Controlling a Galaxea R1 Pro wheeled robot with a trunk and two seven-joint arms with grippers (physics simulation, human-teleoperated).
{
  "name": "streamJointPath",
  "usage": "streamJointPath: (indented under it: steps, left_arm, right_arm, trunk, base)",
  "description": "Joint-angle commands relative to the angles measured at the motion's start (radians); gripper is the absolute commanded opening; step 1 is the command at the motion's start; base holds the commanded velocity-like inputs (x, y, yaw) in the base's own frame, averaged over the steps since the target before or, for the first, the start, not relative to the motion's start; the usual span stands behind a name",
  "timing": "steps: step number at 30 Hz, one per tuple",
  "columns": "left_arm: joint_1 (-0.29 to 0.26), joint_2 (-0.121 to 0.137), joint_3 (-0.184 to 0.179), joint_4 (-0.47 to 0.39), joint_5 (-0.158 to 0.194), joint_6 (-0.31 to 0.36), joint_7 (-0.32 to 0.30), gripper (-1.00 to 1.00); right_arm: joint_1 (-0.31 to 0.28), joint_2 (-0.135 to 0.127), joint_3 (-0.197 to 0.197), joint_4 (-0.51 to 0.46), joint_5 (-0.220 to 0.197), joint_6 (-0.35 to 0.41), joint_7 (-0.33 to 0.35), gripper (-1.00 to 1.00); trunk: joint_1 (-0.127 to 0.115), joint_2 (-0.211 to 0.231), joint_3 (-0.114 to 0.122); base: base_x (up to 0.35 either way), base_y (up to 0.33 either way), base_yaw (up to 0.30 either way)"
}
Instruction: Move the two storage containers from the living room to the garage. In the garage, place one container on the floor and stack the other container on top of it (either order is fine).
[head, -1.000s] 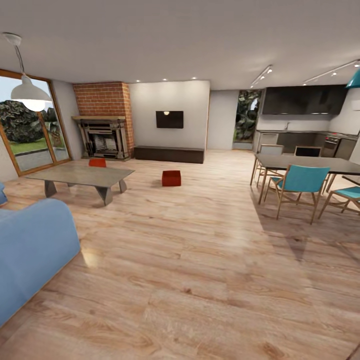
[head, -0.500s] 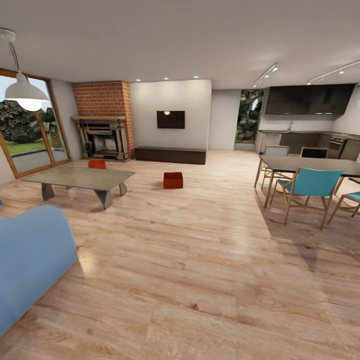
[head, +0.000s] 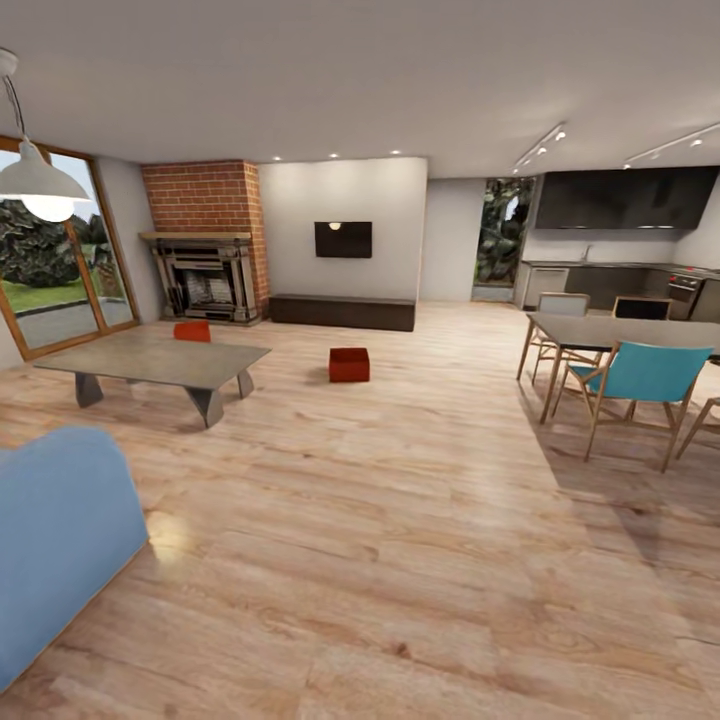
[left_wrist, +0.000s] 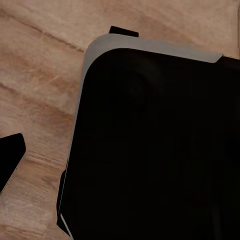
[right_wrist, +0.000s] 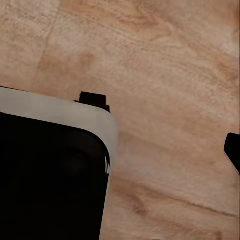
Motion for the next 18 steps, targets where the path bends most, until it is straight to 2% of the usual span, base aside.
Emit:
streamJointPath:
  steps: [1, 18]
  left_arm:
    - [0.0, 0.0, 0.0, -0.001, 0.005, 0.0, 0.001, 1.0]
    - [0.0, 0.0, 0.0, -0.001, 0.005, 0.0, 0.001, 1.0]
  right_arm:
    - [-0.001, 0.001, 0.009, 0.003, -0.008, -0.005, 0.0, 1.0]
    - [-0.001, 0.001, 0.012, 0.003, -0.006, -0.005, -0.001, 1.0]
  trunk:
    - [0.001, 0.0, -0.001]
    - [0.001, 0.0, -0.001]
  base:
    - [0.321, 0.031, 0.0]
    - [0.325, 0.003, 0.0]
